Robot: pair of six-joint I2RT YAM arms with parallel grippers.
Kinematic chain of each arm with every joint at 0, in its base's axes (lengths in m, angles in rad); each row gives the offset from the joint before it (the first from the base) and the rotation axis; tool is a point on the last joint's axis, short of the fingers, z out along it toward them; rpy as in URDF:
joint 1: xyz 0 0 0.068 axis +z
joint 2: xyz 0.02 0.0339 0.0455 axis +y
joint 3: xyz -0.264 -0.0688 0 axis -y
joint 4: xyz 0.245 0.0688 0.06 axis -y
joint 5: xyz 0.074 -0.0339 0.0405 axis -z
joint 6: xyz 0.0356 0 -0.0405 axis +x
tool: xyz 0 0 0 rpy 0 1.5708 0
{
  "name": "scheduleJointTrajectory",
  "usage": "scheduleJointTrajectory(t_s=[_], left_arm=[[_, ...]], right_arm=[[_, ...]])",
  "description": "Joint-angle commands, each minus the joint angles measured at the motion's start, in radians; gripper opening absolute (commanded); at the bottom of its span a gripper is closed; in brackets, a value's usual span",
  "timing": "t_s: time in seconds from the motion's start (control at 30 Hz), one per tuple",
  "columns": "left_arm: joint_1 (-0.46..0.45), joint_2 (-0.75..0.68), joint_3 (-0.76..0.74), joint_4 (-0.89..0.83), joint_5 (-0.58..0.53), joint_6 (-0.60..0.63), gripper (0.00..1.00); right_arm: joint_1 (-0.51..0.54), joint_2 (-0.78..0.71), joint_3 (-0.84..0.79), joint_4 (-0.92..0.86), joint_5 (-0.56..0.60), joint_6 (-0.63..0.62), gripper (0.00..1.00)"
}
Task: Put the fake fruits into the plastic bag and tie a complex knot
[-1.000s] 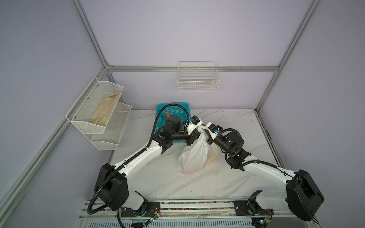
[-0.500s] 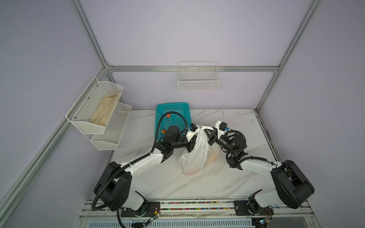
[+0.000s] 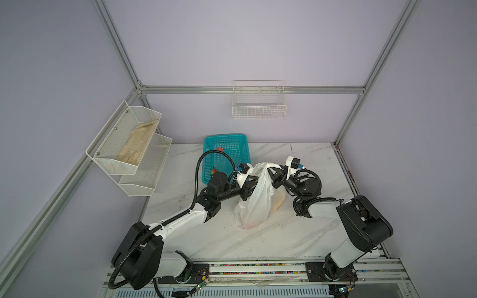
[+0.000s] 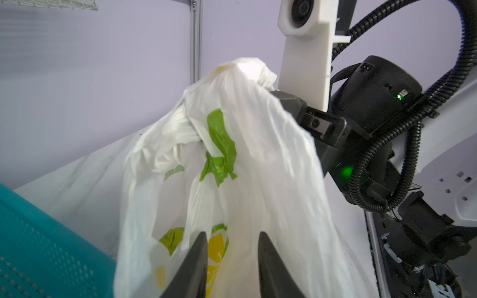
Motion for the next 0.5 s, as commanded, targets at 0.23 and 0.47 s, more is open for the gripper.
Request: scheduleJointTrajectory(t_s=[0.23, 0.47], left_arm=[[-0.002, -0.202, -0.038, -0.034, -0.298, -0.029, 0.44], [-0.002, -0.198, 0.083, -0.179, -0.245, 0.079, 0.42]], right_arm=[[-0.069, -0.039, 0.071, 0.140, -0.283, -0.024, 0.00], [-0.080, -0.038, 0.112, 0.141, -0.351, 0.015, 0.00]])
